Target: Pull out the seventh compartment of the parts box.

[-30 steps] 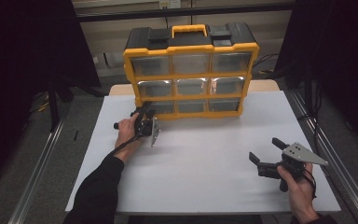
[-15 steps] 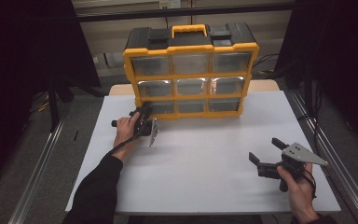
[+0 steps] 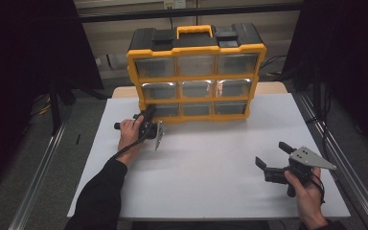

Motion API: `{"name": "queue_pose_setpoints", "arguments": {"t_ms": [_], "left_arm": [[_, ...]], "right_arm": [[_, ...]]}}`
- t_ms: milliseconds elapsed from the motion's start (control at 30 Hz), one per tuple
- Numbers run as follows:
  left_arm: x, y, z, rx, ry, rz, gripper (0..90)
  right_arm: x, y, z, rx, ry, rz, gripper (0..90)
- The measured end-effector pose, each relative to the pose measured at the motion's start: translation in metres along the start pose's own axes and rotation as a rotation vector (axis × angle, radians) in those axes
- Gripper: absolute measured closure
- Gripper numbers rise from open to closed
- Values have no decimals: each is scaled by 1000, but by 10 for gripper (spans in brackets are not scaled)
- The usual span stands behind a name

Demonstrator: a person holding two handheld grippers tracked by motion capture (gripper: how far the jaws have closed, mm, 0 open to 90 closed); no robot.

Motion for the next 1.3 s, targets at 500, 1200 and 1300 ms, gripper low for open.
{"name": "queue_pose_setpoints", "arguments": {"t_ms": [500,1200,1300], "left_arm": [[0,2,-1,-1,-13,-28,781],[5,6,-5,67,75,-110,780],[4,6,-8,53,51,-102,780]], "right_arm": [[0,0,-1,-2,1,3,0],[0,-1,-2,-1,5,8,0],[0,-1,-2,1,6,7,0]]}}
Point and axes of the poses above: each handheld gripper's, and its own axes: z roughly forward along the jaws, x roughly out of its top, y roughly to its right, the point moved 4 cm from there along z, roughly forward along the jaws, and after that the axes turned 11 degrees about z, right-handed, at the moved point
